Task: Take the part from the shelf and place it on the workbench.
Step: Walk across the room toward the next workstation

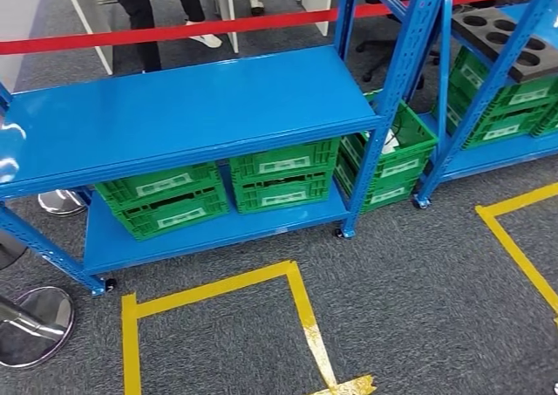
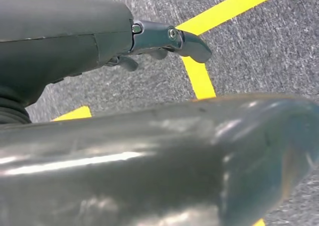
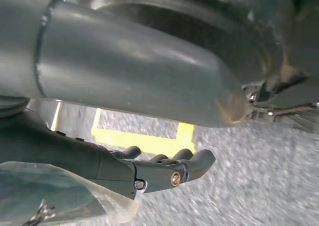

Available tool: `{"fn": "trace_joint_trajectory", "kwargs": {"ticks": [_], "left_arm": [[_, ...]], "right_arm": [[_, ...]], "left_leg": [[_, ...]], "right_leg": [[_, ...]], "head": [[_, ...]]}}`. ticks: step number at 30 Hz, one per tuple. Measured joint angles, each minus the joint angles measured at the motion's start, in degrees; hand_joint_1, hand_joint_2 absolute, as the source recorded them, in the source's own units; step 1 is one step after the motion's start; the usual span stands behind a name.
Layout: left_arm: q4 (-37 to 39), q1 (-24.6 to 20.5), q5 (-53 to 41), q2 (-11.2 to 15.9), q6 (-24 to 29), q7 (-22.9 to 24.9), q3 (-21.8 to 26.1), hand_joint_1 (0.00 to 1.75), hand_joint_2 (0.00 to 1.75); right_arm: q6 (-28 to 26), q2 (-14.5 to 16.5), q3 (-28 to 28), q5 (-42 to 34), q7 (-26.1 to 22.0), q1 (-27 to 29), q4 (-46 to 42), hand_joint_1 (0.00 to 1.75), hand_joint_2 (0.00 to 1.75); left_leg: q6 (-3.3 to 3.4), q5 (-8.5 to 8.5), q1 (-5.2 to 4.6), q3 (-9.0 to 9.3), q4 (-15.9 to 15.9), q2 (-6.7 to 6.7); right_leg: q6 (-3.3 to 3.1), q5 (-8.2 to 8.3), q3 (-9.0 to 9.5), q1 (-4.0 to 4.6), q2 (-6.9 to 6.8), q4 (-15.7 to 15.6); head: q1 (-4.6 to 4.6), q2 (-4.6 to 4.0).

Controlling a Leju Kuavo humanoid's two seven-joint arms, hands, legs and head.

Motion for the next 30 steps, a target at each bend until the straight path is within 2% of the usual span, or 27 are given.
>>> {"fn": "trace_joint_trajectory", "kwargs": {"ticks": [1,2,3,4,6,7,8,9,10,11,12,13,15,16,17,19,20,21,23,24,25,26,27,29,30], "left_arm": [[0.0,0.0,0.01,-0.01,-0.04,-0.09,0.0,0.0,0.0],[0.01,0.04,0.02,-0.01,-0.08,-0.17,0.0,0.0,0.0],[0.01,0.15,0.03,-0.01,-0.1,-0.22,0.0,0.0,0.0],[0.01,0.29,0.03,0.01,-0.11,-0.26,0.0,0.0,0.0],[0.0,0.31,0.03,0.05,-0.1,-0.32,0.0,0.0,0.0],[0.0,0.22,0.03,0.07,-0.1,-0.34,0.0,0.0,0.0],[0.0,0.1,0.03,0.07,-0.1,-0.36,0.0,0.0,0.0],[0.0,0.02,0.03,0.07,-0.11,-0.36,0.0,0.0,0.0],[0.0,0.05,0.03,0.07,-0.11,-0.36,0.0,0.0,0.0],[0.0,0.15,0.03,0.07,-0.12,-0.36,0.0,0.0,0.0],[0.0,0.26,0.03,0.08,-0.13,-0.36,0.01,0.0,0.0],[0.0,0.34,0.03,0.09,-0.13,-0.38,0.01,0.0,0.0],[0.0,0.21,0.03,0.13,-0.13,-0.53,0.02,0.0,0.0],[0.0,0.1,0.03,0.14,-0.13,-0.65,0.02,0.0,0.0],[0.0,0.05,0.03,0.15,-0.13,-0.78,0.01,0.0,0.0],[0.01,0.25,0.04,0.16,-0.13,-0.96,0.01,0.0,0.0],[0.01,0.39,0.06,0.16,-0.13,-1.01,0.02,0.0,0.0],[0.01,0.43,0.08,0.15,-0.13,-1.06,0.03,0.0,0.0],[0.0,0.28,0.11,0.11,-0.15,-1.23,0.04,0.0,0.0],[0.0,0.18,0.11,0.07,-0.16,-1.39,0.04,0.0,0.0],[0.0,0.13,0.1,0.03,-0.19,-1.54,0.04,0.0,0.0],[0.0,0.12,0.1,-0.01,-0.2,-1.7,0.04,0.0,0.0],[0.0,0.14,0.11,-0.03,-0.2,-1.79,0.04,0.0,0.0],[0.0,0.23,0.14,-0.05,-0.18,-1.87,0.05,0.0,0.0],[0.0,0.26,0.14,-0.05,-0.14,-1.87,0.06,0.0,0.0]], "right_arm": [[0.01,-0.01,0.0,0.0,0.01,-0.04,0.01,0.0,0.0],[0.02,-0.02,0.0,0.0,0.02,-0.09,0.02,0.0,0.0],[0.0,-0.03,-0.01,0.0,0.03,-0.18,0.02,0.0,0.0],[-0.01,-0.04,-0.01,0.01,0.05,-0.27,0.01,0.0,0.0],[-0.02,-0.05,-0.02,0.01,0.05,-0.26,0.01,0.0,0.0],[0.03,-0.05,-0.02,0.02,0.04,-0.19,0.01,0.0,0.0],[0.05,-0.05,-0.02,0.01,0.03,-0.08,0.01,0.0,0.0],[0.07,-0.05,-0.02,0.01,0.03,0.04,0.01,0.0,0.0],[0.09,-0.05,-0.02,0.02,0.03,0.12,0.01,0.0,0.0],[0.09,-0.05,-0.02,0.01,0.03,0.16,0.01,0.0,0.0],[0.09,-0.05,-0.02,0.02,0.03,0.14,0.01,0.0,0.0],[0.09,-0.05,-0.02,0.02,0.03,0.11,0.01,0.0,0.0],[0.09,-0.04,-0.02,0.02,0.03,0.1,0.02,0.0,0.0],[0.08,-0.03,-0.02,0.02,0.03,0.1,0.02,0.0,0.0],[0.08,-0.03,-0.02,0.03,0.03,0.04,0.02,0.0,0.0],[0.08,-0.03,-0.02,0.05,0.03,-0.25,-0.01,0.0,0.0],[0.09,-0.03,-0.02,0.07,0.03,-0.38,-0.03,0.0,0.0],[0.09,-0.03,-0.02,0.09,0.02,-0.44,-0.04,0.0,0.0],[0.09,-0.03,-0.02,0.11,0.02,-0.37,-0.05,0.0,0.0],[0.09,-0.04,-0.02,0.11,0.03,-0.29,-0.05,0.0,0.0],[0.1,-0.04,-0.02,0.11,0.04,-0.19,-0.05,0.0,0.0],[0.1,-0.05,-0.02,0.11,0.05,-0.05,-0.04,0.0,0.0],[0.1,-0.05,-0.02,0.12,0.03,0.07,-0.04,0.0,0.0],[0.02,-0.08,-0.02,0.14,-0.2,0.21,-0.03,0.0,0.0],[-0.09,-0.09,-0.02,0.1,-0.43,0.16,-0.03,0.0,0.0]], "left_leg": [[-0.32,-0.1,0.01,-0.15,0.17,-0.59],[-0.6,-0.09,0.03,-0.31,0.22,-1.1],[-0.83,-0.06,0.13,-0.43,0.2,-1.61],[-1.07,-0.18,0.15,-0.51,0.39,-1.25],[-1.6,-1.81,0.02,-1.72,3.02,1.44],[-1.86,-3.43,-0.03,-3.19,6.14,3.27],[-2.08,-5.27,-0.01,-5.19,10.14,4.43],[-2.21,-6.71,0.06,-7.13,13.96,4.92],[-2.25,-7.22,0.12,-8.47,16.49,5.1],[-2.19,-6.54,0.15,-8.77,16.85,5.19],[-2.0,-4.81,0.13,-7.92,14.87,5.4],[-1.61,-2.43,0.0,-6.14,11.05,6.13],[-0.66,0.33,-0.67,-2.58,3.75,8.82],[-0.27,0.69,-1.0,-1.61,1.69,9.84],[-0.05,0.36,-1.24,-1.38,1.07,10.15],[0.3,0.51,-1.06,-1.32,0.52,8.94],[0.54,0.68,-0.84,-1.15,0.15,8.28],[0.8,0.91,-0.6,-0.96,-0.22,7.6],[1.17,1.13,-0.35,-0.81,-0.59,6.18],[1.27,1.13,-0.33,-0.84,-0.58,5.37],[1.3,1.09,-0.3,-0.8,-0.56,4.51],[1.29,1.02,-0.26,-0.72,-0.53,3.7],[1.23,0.91,-0.18,-0.6,-0.45,3.01],[0.78,0.45,0.03,-0.36,-0.12,1.95],[0.42,0.12,0.02,-0.36,0.26,1.59]], "right_leg": [[-0.21,0.05,0.75,-0.01,0.65,-1.29],[-0.52,-0.22,1.08,0.08,0.69,-1.5],[-0.93,-0.18,1.3,0.09,0.15,-1.54],[-1.3,-0.15,1.41,0.07,-0.43,-1.66],[-2.02,-0.19,1.69,-0.04,-1.76,-1.89],[-2.3,-0.32,1.81,0.02,-2.56,-1.91],[-2.5,-0.49,1.91,0.1,-3.43,-1.91],[-2.62,-0.66,2.02,0.16,-4.33,-1.91],[-2.67,-0.84,2.17,0.22,-5.21,-1.91],[-2.68,-1.03,2.37,0.27,-5.97,-1.91],[-2.64,-1.23,2.65,0.33,-6.66,-1.91],[-2.57,-1.47,3.02,0.41,-7.35,-1.92],[-2.17,-2.06,3.53,0.7,-8.7,-1.98],[-1.89,-2.32,3.66,0.85,-9.42,-2.05],[-1.62,-2.52,3.81,0.96,-10.13,-2.16],[-1.13,-2.84,4.39,1.0,-11.07,-2.35],[-0.9,-3.29,4.51,0.94,-10.16,-2.01],[-0.67,-4.25,4.0,0.86,-8.47,-0.62],[-0.34,-7.39,0.89,0.69,-4.5,5.64],[-0.21,-8.86,-1.32,0.64,-3.55,9.65],[-0.09,-9.46,-3.18,0.6,-3.21,12.6],[0.03,-8.96,-4.3,0.57,-3.11,13.79],[0.16,-7.25,-4.4,0.51,-3.08,12.74],[0.41,-2.4,-2.14,0.25,-2.79,5.77],[0.38,-0.85,-0.84,0.14,-2.44,2.29]], "head": [[-0.02,0.0],[-0.03,0.0],[-0.07,0.0],[-0.09,0.0],[-0.33,0.0],[-0.43,0.0],[-0.55,0.0],[-0.53,0.0],[-0.53,0.0],[-0.54,0.0],[-0.54,0.0],[-0.55,0.0],[-0.54,0.0],[-0.52,0.0],[-0.5,0.0],[-0.44,0.0],[-0.31,0.0],[-0.17,0.0],[0.15,0.0],[0.18,0.0],[0.2,0.0],[0.19,0.0],[0.19,0.0],[0.23,0.0],[0.3,0.0]]}}
